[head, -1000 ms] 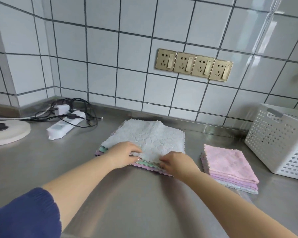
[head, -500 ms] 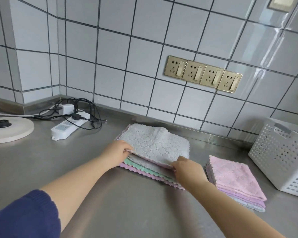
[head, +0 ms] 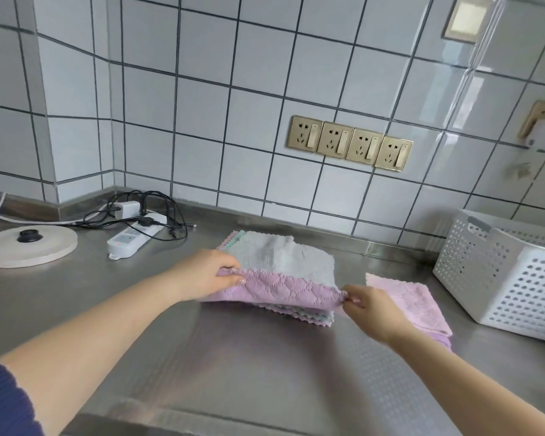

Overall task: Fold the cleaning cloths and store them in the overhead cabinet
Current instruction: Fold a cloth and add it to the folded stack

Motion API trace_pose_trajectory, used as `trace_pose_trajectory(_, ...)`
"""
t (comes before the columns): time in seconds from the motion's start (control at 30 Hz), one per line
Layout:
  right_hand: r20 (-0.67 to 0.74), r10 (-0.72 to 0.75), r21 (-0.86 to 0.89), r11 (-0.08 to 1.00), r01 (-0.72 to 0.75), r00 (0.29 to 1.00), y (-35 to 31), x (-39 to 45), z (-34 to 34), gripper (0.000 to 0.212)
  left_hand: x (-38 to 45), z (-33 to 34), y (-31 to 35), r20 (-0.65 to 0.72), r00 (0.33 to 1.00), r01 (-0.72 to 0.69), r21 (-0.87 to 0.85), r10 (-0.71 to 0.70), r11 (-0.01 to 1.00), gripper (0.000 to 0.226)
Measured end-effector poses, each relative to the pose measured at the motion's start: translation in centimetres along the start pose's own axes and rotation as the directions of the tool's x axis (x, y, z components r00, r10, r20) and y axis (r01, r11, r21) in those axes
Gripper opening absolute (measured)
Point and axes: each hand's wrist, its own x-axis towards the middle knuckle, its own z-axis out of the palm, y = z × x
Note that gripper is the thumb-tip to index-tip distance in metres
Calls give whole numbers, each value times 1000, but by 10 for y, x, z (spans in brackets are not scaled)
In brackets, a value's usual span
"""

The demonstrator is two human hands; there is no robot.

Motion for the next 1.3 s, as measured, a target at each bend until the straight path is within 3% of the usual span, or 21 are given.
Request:
trace_pose_trajectory(0.13,166,48,111,992,-67,985,4,-41,0,36,-37,-2,11,214,977,-28,32,20,999,34)
trace_pose_trajectory(0.27,243,73,175,977,-118,967,1,-70,4,27,-67,6,24,328,943,-42,-26,48,999,40)
trace_pose_trajectory(0.4,340,75,164,977,-138,937,0,-91,0,8,-91,9,28,480,877,81,-110,-19,991,38)
trace_pose_trajectory(0.53,514,124,119,969,-214,849,1,-111,-2,21,-108,13,20,594,803,151,-131,-44,980,41)
trace_pose_trajectory(0.63,506,189,127,949,-289,842,3,-116,-3,13,-110,9,17,540,839,213,-225,-60,951,42)
trace_pose_trajectory(0.73,428,258,185,913,-364,866,10,-111,-5,21,-101,6,16,396,908,280,-333,-136,901,37)
trace_pose_trajectory(0.87,292,347,169,898,-406,891,16,-96,-2,27,-82,12,14,193,951,293,-320,-241,901,20)
trace_pose_trajectory(0.97,219,373,158,899,-409,902,19,-84,3,29,-68,22,11,66,947,319,-282,-314,905,23)
trace_pose_trajectory(1.17,175,404,76,904,-422,898,23,-64,12,25,-50,38,0,-1,956,290,-138,-293,947,37)
trace_pose_trajectory(1.3,178,405,0,912,-411,897,28,-53,18,27,-42,42,-6,-26,950,307,-98,-311,947,35)
